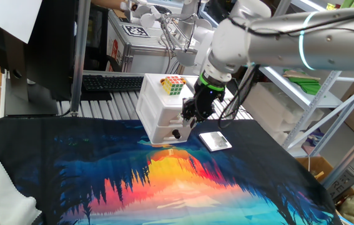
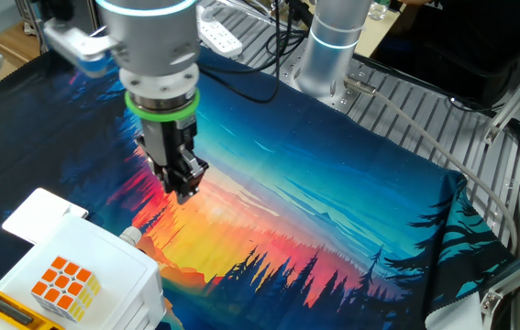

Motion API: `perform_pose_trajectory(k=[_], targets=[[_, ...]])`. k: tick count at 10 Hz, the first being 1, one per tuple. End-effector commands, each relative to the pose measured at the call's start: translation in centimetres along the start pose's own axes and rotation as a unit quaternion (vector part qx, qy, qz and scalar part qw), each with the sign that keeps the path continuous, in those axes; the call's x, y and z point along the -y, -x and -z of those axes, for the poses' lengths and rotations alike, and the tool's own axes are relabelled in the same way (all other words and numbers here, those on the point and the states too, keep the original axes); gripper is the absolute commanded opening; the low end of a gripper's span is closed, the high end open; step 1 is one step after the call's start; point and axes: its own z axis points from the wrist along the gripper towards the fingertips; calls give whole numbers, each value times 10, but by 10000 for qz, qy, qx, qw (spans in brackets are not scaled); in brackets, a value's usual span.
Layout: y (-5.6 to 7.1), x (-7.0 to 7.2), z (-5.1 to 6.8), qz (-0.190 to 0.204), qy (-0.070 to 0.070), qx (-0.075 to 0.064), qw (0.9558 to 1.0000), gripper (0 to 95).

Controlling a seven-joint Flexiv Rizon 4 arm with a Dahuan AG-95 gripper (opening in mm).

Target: Grasp the handle and open the drawer

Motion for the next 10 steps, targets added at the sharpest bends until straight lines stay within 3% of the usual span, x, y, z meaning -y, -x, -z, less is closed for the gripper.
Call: perform_pose_trajectory(k=[1,5,7,8,10], targets=[[3,-1,-1,-172,82,-38,9998,0],[3,-1,-1,-250,76,-100,9996,0],[3,-1,-1,-5,85,-101,9999,0],[3,-1,-1,65,15,-98,9999,0],[3,-1,-1,325,-346,-365,9982,0]])
